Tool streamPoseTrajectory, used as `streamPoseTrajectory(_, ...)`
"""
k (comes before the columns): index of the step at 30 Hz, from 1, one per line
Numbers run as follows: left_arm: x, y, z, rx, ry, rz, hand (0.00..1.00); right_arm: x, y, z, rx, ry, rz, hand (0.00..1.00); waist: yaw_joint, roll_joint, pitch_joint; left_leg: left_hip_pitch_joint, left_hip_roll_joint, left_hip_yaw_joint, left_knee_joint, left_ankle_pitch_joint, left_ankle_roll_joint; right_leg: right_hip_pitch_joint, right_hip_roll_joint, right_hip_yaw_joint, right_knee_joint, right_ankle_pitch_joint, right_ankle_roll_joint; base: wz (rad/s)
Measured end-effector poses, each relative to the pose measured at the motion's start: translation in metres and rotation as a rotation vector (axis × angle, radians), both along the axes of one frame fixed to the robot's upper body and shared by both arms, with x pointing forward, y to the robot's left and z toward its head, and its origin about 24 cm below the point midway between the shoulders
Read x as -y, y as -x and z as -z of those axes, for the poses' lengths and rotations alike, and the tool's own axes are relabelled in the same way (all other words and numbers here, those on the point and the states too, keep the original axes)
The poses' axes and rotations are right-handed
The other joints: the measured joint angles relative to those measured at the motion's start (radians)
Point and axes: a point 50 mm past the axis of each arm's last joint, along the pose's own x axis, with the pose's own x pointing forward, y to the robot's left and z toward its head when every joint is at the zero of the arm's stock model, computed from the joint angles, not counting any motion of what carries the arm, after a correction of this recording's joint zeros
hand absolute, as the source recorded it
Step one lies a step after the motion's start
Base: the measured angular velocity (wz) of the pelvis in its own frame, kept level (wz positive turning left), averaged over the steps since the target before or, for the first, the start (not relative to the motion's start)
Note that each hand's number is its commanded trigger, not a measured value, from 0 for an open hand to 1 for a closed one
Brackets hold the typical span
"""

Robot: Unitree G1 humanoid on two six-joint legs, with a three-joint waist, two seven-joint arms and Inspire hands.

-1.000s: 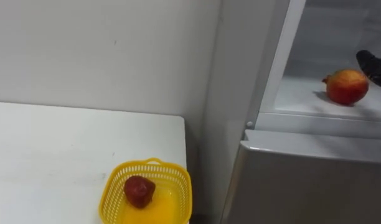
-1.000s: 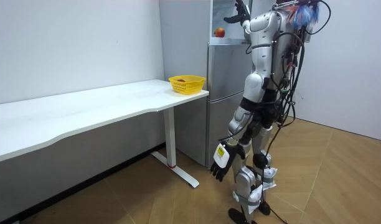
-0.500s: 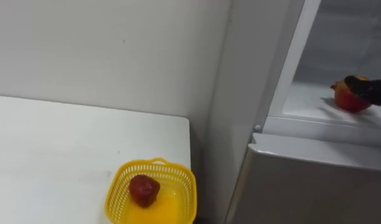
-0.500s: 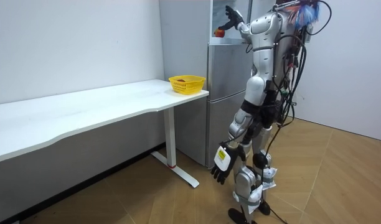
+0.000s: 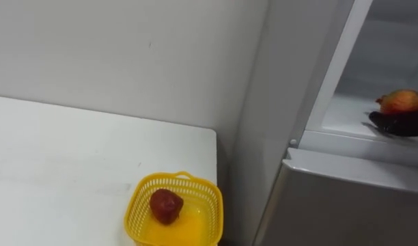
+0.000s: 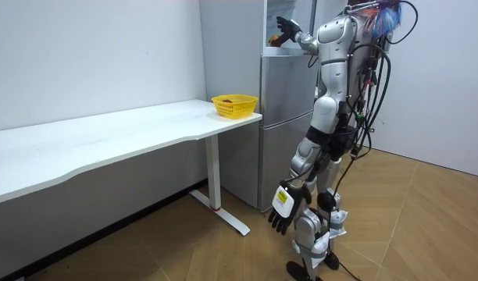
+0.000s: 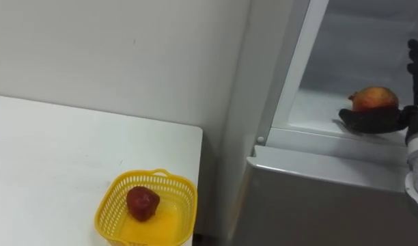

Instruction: Retrieve from the upper fridge

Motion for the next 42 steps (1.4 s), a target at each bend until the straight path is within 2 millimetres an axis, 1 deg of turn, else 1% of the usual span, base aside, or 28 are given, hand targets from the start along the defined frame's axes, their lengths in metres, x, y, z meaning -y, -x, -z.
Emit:
streamPoseTrajectory(12, -0.001, 0.008, 0.0, -0.026, -0.007, -0.009, 0.0, 0.007, 0.0, 0.009, -0.041, -0.024, 0.019, 0.0, 0.0, 0.0, -0.0014, 0.0, -0.001, -0.003, 0.004, 0.0, 0.0, 0.002, 0.0, -0.001, 0.001, 0.0, 0.0, 0.0)
streamPoseTrajectory(22, -0.003, 0.008, -0.001, -0.031, -0.014, -0.011, 0.0, 0.013, 0.0, 0.013, -0.06, -0.087, 0.009, 0.0, 0.003, 0.005, -0.0047, 0.003, -0.001, -0.006, 0.006, 0.0, 0.0, 0.006, -0.001, -0.004, 0.002, 0.0, 0.0, 0.0)
streamPoseTrajectory(26, -0.005, 0.009, -0.001, -0.032, -0.018, -0.013, 0.0, 0.016, 0.0, 0.017, -0.08, -0.105, 0.0, 0.0, 0.001, 0.006, -0.0049, 0.005, -0.001, -0.011, 0.006, 0.0, 0.0, 0.009, -0.001, -0.01, 0.002, 0.0, 0.0, 0.03)
streamPoseTrajectory(32, -0.006, 0.012, -0.001, -0.039, -0.025, -0.016, 0.0, 0.016, 0.0, 0.019, -0.093, -0.119, -0.018, 0.0, 0.0, 0.006, -0.0041, 0.011, -0.001, -0.013, 0.006, 0.0, 0.0, 0.015, -0.002, -0.016, 0.004, 0.0, 0.0, 0.0)
streamPoseTrajectory(33, -0.006, 0.014, -0.001, -0.043, -0.025, -0.017, 0.0, 0.018, 0.0, 0.022, -0.106, -0.135, -0.023, 0.0, -0.001, 0.007, -0.0027, 0.02, -0.001, -0.013, 0.004, 0.0, 0.0, 0.024, -0.002, -0.014, 0.003, 0.0, 0.0, 0.0)
streamPoseTrajectory(34, -0.006, 0.015, -0.001, -0.045, -0.025, -0.018, 0.0, 0.019, 0.0, 0.025, -0.116, -0.143, -0.026, 0.0, 0.0, 0.012, 0.0001, 0.023, -0.001, -0.014, 0.004, 0.0, 0.0, 0.027, -0.002, -0.012, 0.003, 0.0, 0.0, 0.0)
streamPoseTrajectory(35, -0.006, 0.016, -0.002, -0.047, -0.026, -0.019, 0.0, 0.02, 0.0, 0.028, -0.129, -0.158, -0.03, 0.61, 0.002, 0.009, -0.0019, 0.025, -0.001, -0.014, 0.003, 0.0, 0.0, 0.03, -0.001, -0.01, 0.002, 0.0, 0.0, 0.0)
streamPoseTrajectory(36, -0.007, 0.016, -0.002, -0.047, -0.025, -0.021, 0.0, 0.021, 0.0, 0.03, -0.14, -0.166, -0.042, 0.68, 0.001, 0.008, -0.0015, 0.025, -0.001, -0.013, 0.003, 0.0, 0.0, 0.029, -0.001, -0.008, 0.002, 0.0, 0.0, 0.0)
streamPoseTrajectory(37, -0.007, 0.016, -0.002, -0.047, -0.024, -0.022, 0.0, 0.021, 0.0, 0.031, -0.148, -0.169, -0.048, 1.0, 0.001, 0.007, -0.0017, 0.025, -0.001, -0.013, 0.004, 0.0, 0.0, 0.029, -0.001, -0.007, 0.002, 0.0, 0.0, 0.0)
streamPoseTrajectory(42, -0.01, 0.015, -0.003, -0.034, -0.029, -0.038, 0.0, 0.022, 0.0, 0.037, -0.185, -0.204, -0.104, 1.0, 0.002, 0.006, -0.0024, 0.031, -0.003, -0.013, 0.007, 0.0, 0.0, 0.036, -0.001, 0.0, 0.0, -0.001, -0.001, 0.0)
